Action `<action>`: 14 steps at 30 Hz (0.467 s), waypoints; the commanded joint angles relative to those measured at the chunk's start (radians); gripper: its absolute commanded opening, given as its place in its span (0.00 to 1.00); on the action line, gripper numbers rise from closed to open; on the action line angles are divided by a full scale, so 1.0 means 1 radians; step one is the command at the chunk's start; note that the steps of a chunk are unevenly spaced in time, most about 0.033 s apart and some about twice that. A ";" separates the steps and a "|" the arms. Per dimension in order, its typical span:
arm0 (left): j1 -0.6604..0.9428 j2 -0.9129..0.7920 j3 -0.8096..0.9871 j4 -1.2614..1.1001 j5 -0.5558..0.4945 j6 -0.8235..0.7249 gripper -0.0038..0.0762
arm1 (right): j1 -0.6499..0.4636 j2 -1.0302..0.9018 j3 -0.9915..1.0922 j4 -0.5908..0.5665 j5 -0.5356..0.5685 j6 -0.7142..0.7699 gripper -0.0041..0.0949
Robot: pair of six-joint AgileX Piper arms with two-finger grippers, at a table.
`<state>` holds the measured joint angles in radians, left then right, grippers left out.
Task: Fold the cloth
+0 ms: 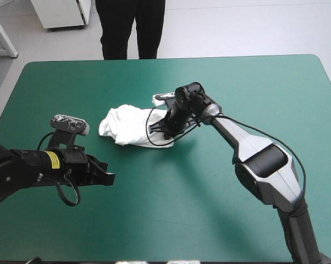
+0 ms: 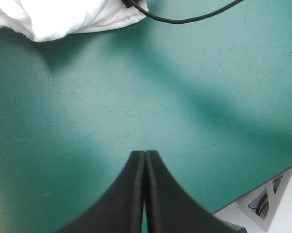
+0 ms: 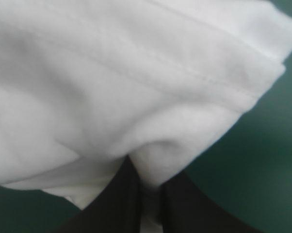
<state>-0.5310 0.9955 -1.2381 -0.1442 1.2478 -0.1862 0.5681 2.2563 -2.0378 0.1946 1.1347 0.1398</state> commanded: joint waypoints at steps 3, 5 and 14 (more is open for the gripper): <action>-0.003 -0.013 -0.022 -0.056 0.032 -0.012 0.04 | -0.075 -0.117 0.073 -0.138 0.015 -0.005 0.02; -0.003 -0.013 -0.022 -0.058 0.032 -0.012 0.04 | -0.102 -0.166 0.159 -0.142 -0.020 -0.032 0.02; -0.003 -0.013 -0.022 -0.058 0.025 -0.012 0.04 | -0.269 -0.411 0.589 -0.142 -0.237 -0.084 0.02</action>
<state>-0.5310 0.9955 -1.2381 -0.1816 1.2478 -0.1873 0.3665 1.9530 -1.5285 0.1055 0.9315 0.0826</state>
